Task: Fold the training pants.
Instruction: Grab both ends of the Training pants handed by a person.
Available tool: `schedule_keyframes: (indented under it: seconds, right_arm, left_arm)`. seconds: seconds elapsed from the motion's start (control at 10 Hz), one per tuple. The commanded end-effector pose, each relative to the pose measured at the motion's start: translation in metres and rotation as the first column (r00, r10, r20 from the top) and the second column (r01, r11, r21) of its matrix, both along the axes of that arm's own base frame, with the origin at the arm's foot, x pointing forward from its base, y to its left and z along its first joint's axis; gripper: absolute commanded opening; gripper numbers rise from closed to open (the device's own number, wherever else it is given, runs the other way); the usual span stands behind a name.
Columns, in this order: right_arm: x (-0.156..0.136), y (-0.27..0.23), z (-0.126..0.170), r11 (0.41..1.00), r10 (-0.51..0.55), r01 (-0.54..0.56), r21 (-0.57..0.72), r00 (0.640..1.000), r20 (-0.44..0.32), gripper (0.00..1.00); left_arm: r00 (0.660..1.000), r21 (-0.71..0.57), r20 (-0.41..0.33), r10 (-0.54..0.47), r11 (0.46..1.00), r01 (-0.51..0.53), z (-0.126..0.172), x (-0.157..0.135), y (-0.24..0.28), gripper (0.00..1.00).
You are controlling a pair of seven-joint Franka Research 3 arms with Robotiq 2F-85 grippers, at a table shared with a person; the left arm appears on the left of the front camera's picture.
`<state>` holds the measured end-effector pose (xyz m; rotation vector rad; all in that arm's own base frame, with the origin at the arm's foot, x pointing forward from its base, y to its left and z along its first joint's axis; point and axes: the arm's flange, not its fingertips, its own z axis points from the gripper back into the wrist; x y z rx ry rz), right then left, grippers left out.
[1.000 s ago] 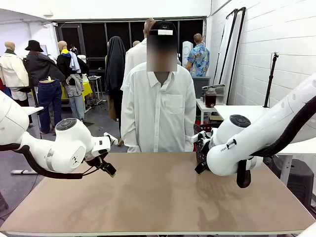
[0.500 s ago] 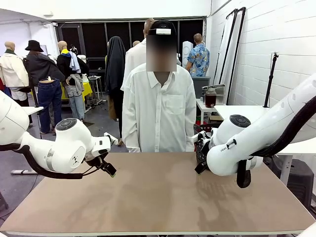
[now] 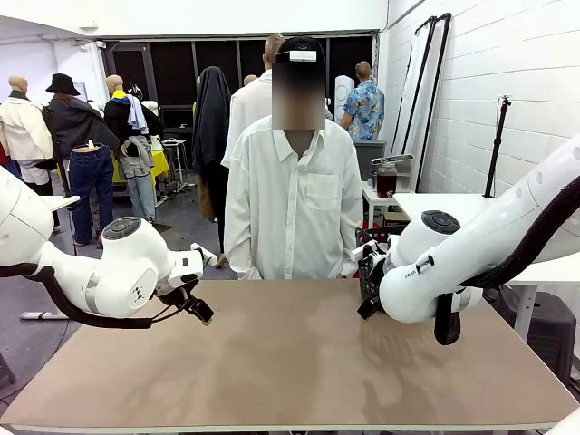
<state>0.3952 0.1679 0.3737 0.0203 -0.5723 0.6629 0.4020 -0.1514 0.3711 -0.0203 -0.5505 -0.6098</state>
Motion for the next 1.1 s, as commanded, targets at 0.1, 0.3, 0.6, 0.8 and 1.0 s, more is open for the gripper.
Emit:
schedule_keyframes:
  seconds: [0.1,0.3,0.6,0.8,1.0]
  right_arm:
    - [0.000,0.000,0.000,1.000,0.000,0.000,0.000,1.000,0.000,1.00]
    - [0.000,0.000,0.000,1.000,0.000,0.000,0.000,1.000,0.000,1.00]
    - [-0.005,-0.002,0.018,0.999,0.015,-0.015,0.030,0.999,-0.028,1.00]
    - [-0.011,-0.005,0.044,0.998,0.035,-0.033,0.053,0.999,-0.040,1.00]
    - [-0.019,-0.006,0.071,0.998,0.046,-0.045,0.053,0.999,-0.027,1.00]
  left_arm:
    - [1.000,0.000,0.000,0.002,1.000,-0.002,0.000,0.000,0.001,1.00]
    - [1.000,0.000,0.000,0.002,1.000,-0.002,0.000,0.000,0.001,1.00]
    - [1.000,0.005,0.021,0.004,1.000,-0.004,0.018,-0.004,0.003,1.00]
    - [1.000,0.014,0.019,0.004,1.000,-0.004,0.037,-0.012,0.004,1.00]
    - [1.000,-0.004,0.011,-0.007,1.000,0.007,0.063,-0.027,0.005,1.00]
